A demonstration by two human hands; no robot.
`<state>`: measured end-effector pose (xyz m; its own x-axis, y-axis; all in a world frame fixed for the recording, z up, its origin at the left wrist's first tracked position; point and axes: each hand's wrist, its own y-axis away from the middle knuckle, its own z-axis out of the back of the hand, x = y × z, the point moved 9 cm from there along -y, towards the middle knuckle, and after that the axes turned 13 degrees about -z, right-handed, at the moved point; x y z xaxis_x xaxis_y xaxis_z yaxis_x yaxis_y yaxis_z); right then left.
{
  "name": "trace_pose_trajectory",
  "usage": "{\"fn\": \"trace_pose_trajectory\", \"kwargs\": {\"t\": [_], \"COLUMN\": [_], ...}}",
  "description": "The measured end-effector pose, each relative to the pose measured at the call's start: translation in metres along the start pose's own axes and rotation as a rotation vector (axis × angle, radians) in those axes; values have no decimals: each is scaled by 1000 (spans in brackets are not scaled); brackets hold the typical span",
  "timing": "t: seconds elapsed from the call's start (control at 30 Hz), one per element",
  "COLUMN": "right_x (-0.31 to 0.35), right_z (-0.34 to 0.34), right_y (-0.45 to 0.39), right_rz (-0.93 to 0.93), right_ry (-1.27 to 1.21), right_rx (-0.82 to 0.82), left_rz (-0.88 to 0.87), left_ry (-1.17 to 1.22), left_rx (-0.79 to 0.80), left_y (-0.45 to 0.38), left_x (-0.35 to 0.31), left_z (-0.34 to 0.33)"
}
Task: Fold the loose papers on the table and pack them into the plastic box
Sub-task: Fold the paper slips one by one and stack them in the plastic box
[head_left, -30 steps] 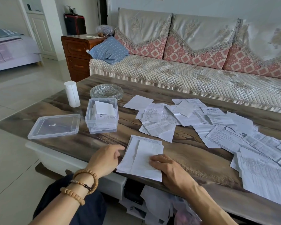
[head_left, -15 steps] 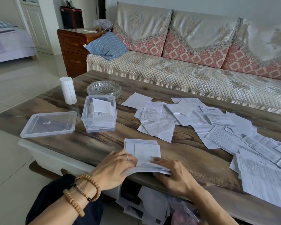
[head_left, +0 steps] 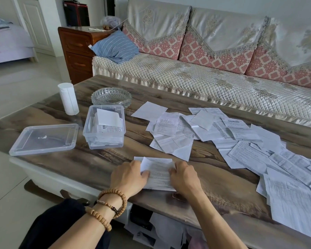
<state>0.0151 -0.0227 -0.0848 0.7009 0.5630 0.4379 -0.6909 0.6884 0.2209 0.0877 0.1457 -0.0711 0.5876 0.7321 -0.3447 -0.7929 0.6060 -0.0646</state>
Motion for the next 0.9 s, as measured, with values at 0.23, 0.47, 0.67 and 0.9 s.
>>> {"fn": "trace_pose_trajectory", "kwargs": {"t": [0.23,0.47,0.67,0.9], "right_x": [12,16,22,26], "right_z": [2,6,3,1], "right_y": [-5,-7,-10,-15], "right_rz": [48,35,68,74], "right_ry": [146,75,158,201], "right_rx": [-103,-186,-196,-193], "left_rz": [-109,-144,-146,-146], "left_ry": [-94,-180,-218,-208], "left_rx": [-162,-198,-208,-209], "left_y": [-3,-8,-12,-18], "left_x": [-9,-8,-3,2], "left_z": [2,4,3,2]}}
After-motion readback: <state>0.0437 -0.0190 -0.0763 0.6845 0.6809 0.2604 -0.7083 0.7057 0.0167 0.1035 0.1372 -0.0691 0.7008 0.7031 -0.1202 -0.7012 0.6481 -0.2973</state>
